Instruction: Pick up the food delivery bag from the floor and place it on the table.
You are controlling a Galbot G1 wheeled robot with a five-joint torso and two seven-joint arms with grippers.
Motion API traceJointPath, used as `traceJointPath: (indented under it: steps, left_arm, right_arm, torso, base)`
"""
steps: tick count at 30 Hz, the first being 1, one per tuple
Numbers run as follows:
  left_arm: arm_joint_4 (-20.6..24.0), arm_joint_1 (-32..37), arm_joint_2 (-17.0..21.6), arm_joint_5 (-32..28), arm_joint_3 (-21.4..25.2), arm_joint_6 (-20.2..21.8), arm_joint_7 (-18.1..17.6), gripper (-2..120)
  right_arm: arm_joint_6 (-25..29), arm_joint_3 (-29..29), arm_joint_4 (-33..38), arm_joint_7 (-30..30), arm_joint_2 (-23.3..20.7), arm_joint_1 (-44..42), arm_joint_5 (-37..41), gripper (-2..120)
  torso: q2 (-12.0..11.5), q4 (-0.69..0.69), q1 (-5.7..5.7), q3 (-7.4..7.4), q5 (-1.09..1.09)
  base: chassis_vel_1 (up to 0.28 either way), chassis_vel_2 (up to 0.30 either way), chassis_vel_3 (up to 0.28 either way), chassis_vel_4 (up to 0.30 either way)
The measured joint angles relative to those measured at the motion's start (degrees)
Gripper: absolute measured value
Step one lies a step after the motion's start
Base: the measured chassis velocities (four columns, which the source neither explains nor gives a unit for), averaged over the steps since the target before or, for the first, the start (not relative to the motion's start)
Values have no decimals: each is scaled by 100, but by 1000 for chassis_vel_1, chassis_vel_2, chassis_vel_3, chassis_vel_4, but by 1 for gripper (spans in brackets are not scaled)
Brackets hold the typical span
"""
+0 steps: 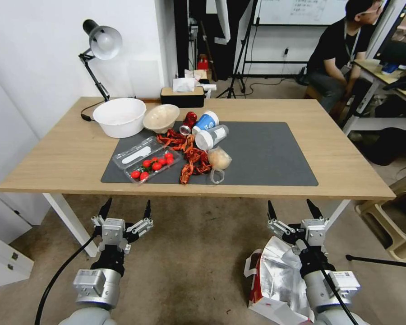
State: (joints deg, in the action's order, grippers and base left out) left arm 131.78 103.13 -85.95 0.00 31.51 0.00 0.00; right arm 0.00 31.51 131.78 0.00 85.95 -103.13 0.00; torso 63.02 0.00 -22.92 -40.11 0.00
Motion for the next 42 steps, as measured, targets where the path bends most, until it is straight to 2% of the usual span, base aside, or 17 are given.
traceJointPath:
  steps: [19, 21, 23, 25, 27, 29, 30, 32, 34, 36, 38, 42]
  left_arm:
    - [41, 2, 25, -81, -31, 97, -70, 100]
    - [265, 16, 151, -478, -187, 557, -426, 100]
    - [308, 19, 175, -557, -217, 651, -498, 100]
    - [571, 40, 329, -1026, -404, 1198, -920, 100]
    - [615, 43, 354, -1107, -437, 1294, -992, 100]
    - [848, 59, 492, -1527, -601, 1789, -1370, 100]
    - [848, 59, 492, -1527, -601, 1789, -1370, 100]
    - [1002, 68, 578, -1801, -709, 2108, -1617, 100]
    - [1154, 84, 714, -2233, -881, 2606, -2006, 100]
    - [1159, 89, 750, -2323, -919, 2644, -2089, 100]
    - [1173, 98, 880, -2586, -1020, 2616, -2340, 100]
    - [1173, 102, 899, -2619, -1027, 2582, -2381, 100]
  right_arm:
    - [-120, -38, 62, -26, 24, -68, -14, 100]
    - [-558, -197, 312, -150, 124, -306, -117, 100]
    - [-690, -242, 386, -185, 154, -374, -149, 100]
    - [-1277, -466, 734, -374, 307, -701, -289, 100]
    - [-1325, -483, 780, -410, 334, -734, -298, 100]
    - [-1360, -493, 850, -470, 393, -771, -323, 100]
    - [-1360, -493, 850, -470, 393, -771, -323, 100]
    - [-1357, -494, 853, -473, 410, -771, -329, 100]
    - [-1339, -494, 854, -471, 429, -766, -337, 100]
    - [-1336, -494, 854, -471, 431, -766, -338, 100]
    - [-1321, -493, 855, -462, 443, -758, -346, 100]
    - [-1301, -492, 855, -453, 451, -754, -361, 100]
  torso:
    - [0, -1, 0, 0, 0]
    - [0, 0, 0, 0, 0]
    - [0, 0, 0, 0, 0]
    - [0, -1, 0, 0, -2]
    - [0, -2, 0, 0, -2]
    - [0, 0, 0, 0, 0]
    - [0, 0, 0, 0, 0]
    - [0, 0, 0, 0, 0]
    - [0, 0, 0, 0, 1]
    - [0, 1, 0, 0, -1]
    - [0, 0, 0, 0, 0]
    - [0, 0, 0, 0, 0]
  base:
    - [0, 0, 0, 0]
    - [0, 0, 0, 0]
    - [0, 0, 0, 0]
    - [0, 0, 0, 0]
    - [0, 0, 0, 0]
    - [0, 0, 0, 0]
    - [0, 0, 0, 0]
    - [0, 0, 0, 0]
    - [0, 0, 0, 0]
    - [0, 0, 0, 0]
    - [0, 0, 0, 0]
    - [0, 0, 0, 0]
